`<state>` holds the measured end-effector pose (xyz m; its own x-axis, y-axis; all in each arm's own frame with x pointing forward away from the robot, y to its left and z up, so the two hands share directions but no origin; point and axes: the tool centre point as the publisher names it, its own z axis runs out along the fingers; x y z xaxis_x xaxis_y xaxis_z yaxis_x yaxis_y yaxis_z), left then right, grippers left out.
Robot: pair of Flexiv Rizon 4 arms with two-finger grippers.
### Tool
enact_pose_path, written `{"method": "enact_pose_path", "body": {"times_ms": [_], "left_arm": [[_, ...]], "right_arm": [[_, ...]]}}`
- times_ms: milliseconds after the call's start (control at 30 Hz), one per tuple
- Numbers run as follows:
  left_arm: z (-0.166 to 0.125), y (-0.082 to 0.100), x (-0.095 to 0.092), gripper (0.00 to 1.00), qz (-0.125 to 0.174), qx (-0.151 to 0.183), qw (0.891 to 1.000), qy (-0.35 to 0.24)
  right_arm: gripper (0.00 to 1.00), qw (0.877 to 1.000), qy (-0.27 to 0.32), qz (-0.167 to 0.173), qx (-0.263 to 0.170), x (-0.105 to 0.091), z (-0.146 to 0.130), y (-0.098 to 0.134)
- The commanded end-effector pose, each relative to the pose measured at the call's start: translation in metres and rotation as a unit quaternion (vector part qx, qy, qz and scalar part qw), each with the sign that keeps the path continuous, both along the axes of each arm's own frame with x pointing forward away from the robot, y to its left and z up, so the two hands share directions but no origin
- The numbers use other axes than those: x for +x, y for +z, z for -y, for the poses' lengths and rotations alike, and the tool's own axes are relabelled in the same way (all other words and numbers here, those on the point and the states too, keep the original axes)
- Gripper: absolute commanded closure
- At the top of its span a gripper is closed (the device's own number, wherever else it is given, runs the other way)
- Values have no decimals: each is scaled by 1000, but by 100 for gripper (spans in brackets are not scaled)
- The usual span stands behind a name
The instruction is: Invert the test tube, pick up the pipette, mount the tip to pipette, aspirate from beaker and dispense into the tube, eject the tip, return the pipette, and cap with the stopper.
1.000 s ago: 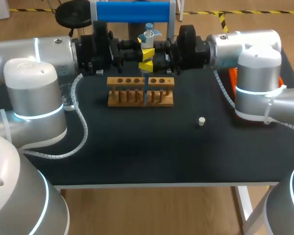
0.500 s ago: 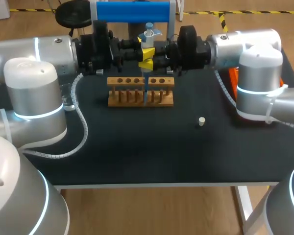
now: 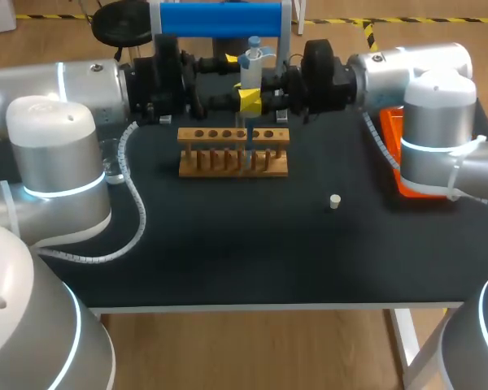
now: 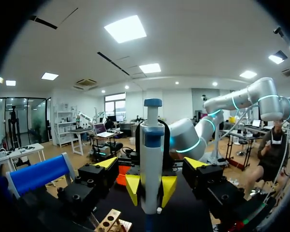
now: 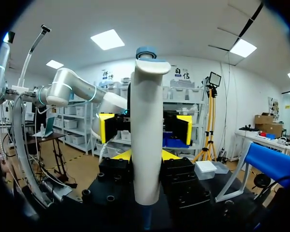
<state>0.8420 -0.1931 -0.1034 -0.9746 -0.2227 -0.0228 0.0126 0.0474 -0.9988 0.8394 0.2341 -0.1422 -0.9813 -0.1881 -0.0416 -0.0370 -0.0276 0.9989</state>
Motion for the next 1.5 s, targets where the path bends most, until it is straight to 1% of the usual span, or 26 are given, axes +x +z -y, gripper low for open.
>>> {"method": "enact_pose_path", "body": {"times_ms": [33, 333, 667, 967, 1133, 1367, 1500], "left_arm": [[1, -1, 0, 0, 1, -1, 1000, 1], [1, -1, 0, 0, 1, -1, 1000, 1], [1, -1, 0, 0, 1, -1, 1000, 1], [1, -1, 0, 0, 1, -1, 1000, 1], [1, -1, 0, 0, 1, -1, 1000, 1], [1, -1, 0, 0, 1, -1, 1000, 1], [1, -1, 0, 0, 1, -1, 1000, 1]], "right_arm": [[100, 1000, 7, 2, -2, 4, 17, 0], [100, 1000, 13, 9, -6, 15, 50, 0], [100, 1000, 12, 11, 1, 30, 90, 3], [100, 1000, -10, 10, 2, 49, 133, 4], [100, 1000, -25, 15, 1, 57, 156, 8], [100, 999, -49, 21, 0, 63, 184, 13], [100, 998, -66, 18, 0, 65, 200, 13]]}}
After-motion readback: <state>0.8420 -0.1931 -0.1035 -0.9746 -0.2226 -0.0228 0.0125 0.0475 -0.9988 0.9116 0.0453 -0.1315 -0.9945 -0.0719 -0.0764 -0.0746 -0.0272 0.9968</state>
